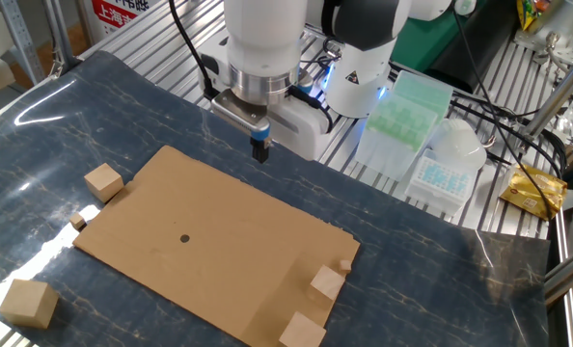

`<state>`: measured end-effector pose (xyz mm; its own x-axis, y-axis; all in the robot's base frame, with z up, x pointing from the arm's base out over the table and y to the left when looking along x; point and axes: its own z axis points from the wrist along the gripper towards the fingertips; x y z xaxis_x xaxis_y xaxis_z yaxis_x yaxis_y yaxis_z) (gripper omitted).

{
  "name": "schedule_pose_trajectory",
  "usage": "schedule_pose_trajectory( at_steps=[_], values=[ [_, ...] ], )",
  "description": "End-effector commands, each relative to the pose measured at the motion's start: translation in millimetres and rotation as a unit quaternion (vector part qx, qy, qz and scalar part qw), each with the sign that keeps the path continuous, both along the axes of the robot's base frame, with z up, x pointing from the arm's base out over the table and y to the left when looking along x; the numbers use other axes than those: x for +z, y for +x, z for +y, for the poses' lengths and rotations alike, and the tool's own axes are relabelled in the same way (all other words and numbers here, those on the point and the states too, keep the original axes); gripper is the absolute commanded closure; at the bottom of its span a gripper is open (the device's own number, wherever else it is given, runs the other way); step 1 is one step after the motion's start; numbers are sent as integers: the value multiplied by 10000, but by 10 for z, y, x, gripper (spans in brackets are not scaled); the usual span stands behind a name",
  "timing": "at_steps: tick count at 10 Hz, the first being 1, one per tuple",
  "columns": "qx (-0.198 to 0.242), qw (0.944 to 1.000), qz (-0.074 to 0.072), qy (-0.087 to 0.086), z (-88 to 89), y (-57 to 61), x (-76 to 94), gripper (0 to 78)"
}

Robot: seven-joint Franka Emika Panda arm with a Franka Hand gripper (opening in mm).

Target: Grab the block and place it at the designated location

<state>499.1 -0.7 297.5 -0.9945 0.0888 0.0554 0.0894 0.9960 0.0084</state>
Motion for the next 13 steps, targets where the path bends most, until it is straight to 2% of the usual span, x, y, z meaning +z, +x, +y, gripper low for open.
schedule_pose_trajectory(
  at_steps=[1, 4, 7, 9, 13],
  values=[
    [55, 10000, -23, 61, -77, 30, -4, 776],
    [26, 10000, -39, 62, -91, 45, -29, 776],
    [15, 9999, -137, 75, -129, 63, -149, 776],
    [-121, 9997, -108, 161, -144, 65, -201, 776],
    [-492, 9986, -150, 140, -182, 60, -338, 776]
  ],
)
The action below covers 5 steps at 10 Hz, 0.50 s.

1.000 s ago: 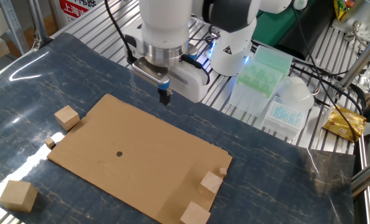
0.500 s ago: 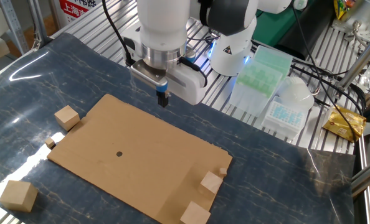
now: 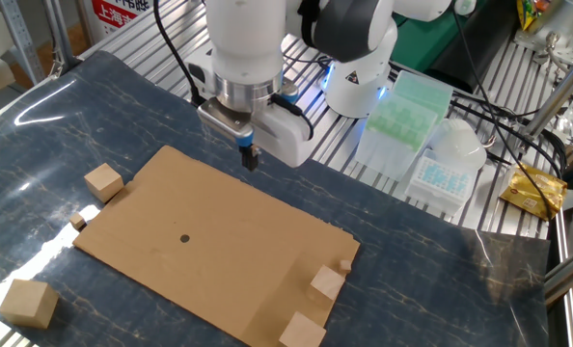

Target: Grab the block and place it at the designated location

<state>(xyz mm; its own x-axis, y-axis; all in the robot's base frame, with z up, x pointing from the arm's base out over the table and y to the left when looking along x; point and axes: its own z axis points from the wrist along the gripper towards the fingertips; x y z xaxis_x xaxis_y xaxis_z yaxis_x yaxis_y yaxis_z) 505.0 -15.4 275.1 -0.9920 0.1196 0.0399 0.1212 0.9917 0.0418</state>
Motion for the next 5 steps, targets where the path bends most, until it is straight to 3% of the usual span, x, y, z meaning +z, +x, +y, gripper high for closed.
schedule_pose_trajectory(
  at_steps=[1, 5],
  values=[
    [-395, 9991, -137, -10, -70, -11, -230, 776],
    [-523, 9980, -358, -1, -132, -53, -422, 776]
  ],
)
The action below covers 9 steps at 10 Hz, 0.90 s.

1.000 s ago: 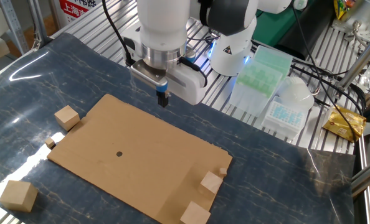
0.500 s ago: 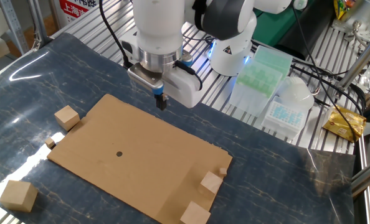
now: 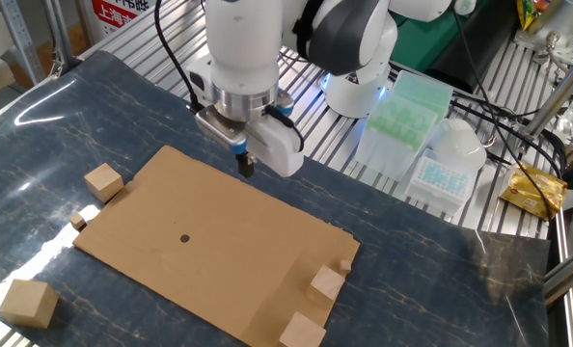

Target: Grab the block and place it at the designated location

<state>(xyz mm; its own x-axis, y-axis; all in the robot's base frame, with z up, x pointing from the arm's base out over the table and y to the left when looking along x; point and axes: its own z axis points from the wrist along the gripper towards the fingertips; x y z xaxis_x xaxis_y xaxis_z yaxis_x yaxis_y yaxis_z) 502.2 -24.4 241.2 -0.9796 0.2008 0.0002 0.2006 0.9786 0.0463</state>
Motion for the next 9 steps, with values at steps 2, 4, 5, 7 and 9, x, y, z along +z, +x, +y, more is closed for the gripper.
schedule_pose_trajectory(
  at_steps=[2, 4, 5, 7, 9],
  values=[
    [-224, 9996, -140, 18, -51, -36, -111, 776],
    [-237, 9996, -180, 8, -57, -54, -150, 776],
    [-306, 9993, -205, 22, -57, -54, -150, 776],
    [-426, 9988, -223, 12, -57, -54, -150, 776],
    [-770, 9968, -205, -29, -57, -54, -150, 776]
  ],
)
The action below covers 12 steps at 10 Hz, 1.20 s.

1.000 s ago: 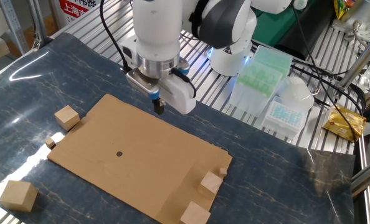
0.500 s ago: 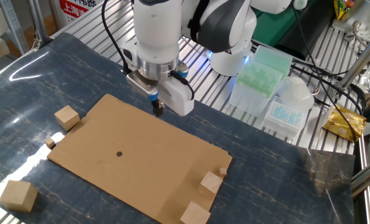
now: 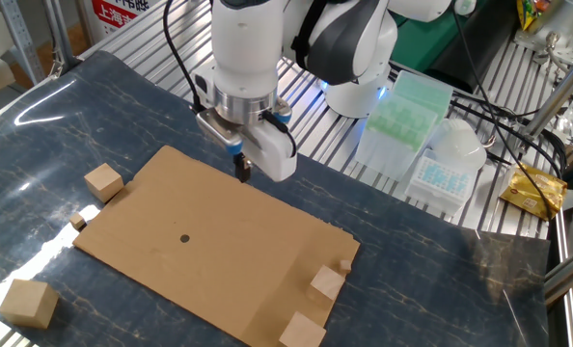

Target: Grab the block and place it at the designated location

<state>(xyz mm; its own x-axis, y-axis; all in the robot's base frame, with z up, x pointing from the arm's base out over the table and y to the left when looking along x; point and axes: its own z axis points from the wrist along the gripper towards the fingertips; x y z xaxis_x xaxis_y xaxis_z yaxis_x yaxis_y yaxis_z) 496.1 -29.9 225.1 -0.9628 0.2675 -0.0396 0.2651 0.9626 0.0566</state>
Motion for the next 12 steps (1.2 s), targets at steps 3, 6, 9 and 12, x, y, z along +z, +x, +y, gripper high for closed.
schedule_pose_trajectory(
  at_steps=[3, 6, 9, 12],
  values=[
    [-1041, 9943, 238, -1, -2, 6, 11, 776],
    [-1092, 9937, 242, -16, -2, 6, 11, 776],
    [-997, 9948, 199, -28, -8, 11, 5, 776],
    [-954, 9953, 168, -29, -42, 30, -19, 776]
  ],
)
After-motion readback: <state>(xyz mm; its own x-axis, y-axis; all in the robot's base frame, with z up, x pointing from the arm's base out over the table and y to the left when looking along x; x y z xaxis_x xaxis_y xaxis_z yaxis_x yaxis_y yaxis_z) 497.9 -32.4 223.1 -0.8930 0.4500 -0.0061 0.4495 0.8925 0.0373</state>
